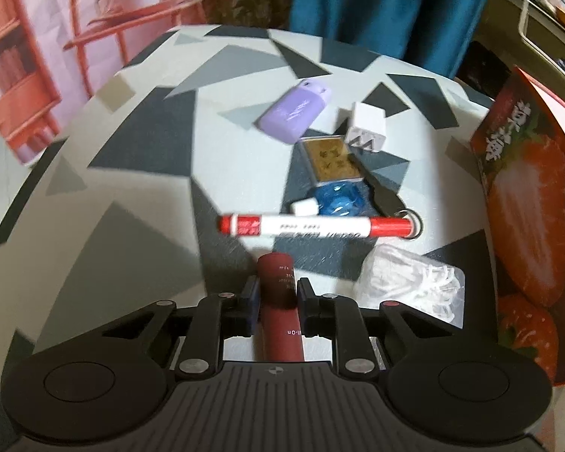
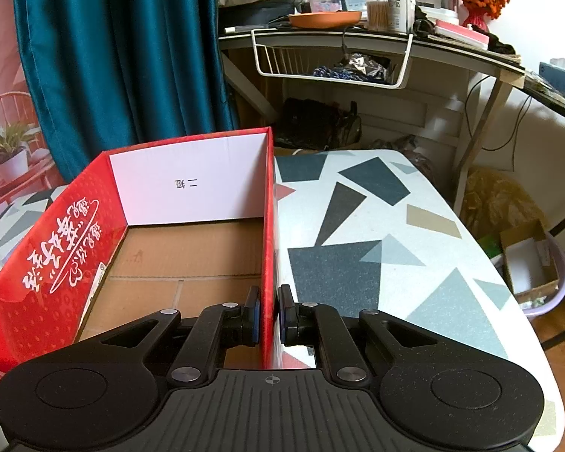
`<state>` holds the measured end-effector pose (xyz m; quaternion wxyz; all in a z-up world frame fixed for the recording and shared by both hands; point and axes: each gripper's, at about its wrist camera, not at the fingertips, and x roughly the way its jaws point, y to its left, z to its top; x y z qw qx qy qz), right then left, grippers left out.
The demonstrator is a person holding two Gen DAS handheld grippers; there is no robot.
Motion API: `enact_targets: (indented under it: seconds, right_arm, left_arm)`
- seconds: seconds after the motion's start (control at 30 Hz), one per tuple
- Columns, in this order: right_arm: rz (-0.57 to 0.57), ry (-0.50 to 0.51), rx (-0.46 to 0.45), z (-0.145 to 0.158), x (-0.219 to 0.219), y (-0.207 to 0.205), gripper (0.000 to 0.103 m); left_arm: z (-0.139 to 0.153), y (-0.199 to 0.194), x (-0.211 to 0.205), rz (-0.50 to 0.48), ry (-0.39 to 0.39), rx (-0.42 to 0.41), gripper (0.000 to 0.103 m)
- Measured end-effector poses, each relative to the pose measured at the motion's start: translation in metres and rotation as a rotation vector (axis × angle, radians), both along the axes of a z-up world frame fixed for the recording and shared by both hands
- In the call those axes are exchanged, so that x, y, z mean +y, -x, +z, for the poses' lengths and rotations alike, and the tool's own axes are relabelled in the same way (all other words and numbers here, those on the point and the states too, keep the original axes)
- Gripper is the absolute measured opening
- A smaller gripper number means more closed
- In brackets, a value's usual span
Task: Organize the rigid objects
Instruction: 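Close the left tool on the dark red lipstick tube and lift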
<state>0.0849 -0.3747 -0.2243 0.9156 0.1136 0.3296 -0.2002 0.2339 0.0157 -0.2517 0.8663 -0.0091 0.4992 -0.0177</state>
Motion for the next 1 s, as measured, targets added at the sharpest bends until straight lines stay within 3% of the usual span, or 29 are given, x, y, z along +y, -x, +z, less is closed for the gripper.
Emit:
enact_targets:
  seconds: [0.2,0.3,0.43,0.83,1.0]
  right_arm:
    - [0.0,0.001,0.002,0.0,0.002,-0.002,0.009]
    - [-0.003,0.002,0.002,0.001,0.002,-0.002,0.009]
    - [-0.001,-0.009,-0.01,0.0,0.004,0.002,0.009]
    - [-0.002,-0.012,0.007,0.006,0.007,0.003,0.009]
    - [-0.008,-0.042,0.015,0.008,0.007,0.01,0.009]
  left_arm:
    - [-0.003,-0.017,-0.014,-0.059,-0.031,-0.052,0.022]
    - [-0.006,-0.02,-0.017,-0.084,0.009,-0.07,0.023]
    - [-0.007,-0.012,-0.015,-0.093,0.041,-0.053,0.023]
    - [-0.014,0.006,-0.008,-0.075,0.018,-0.033,0.026]
    - [-0.014,0.01,-0.01,-0.088,-0.003,-0.06,0.025]
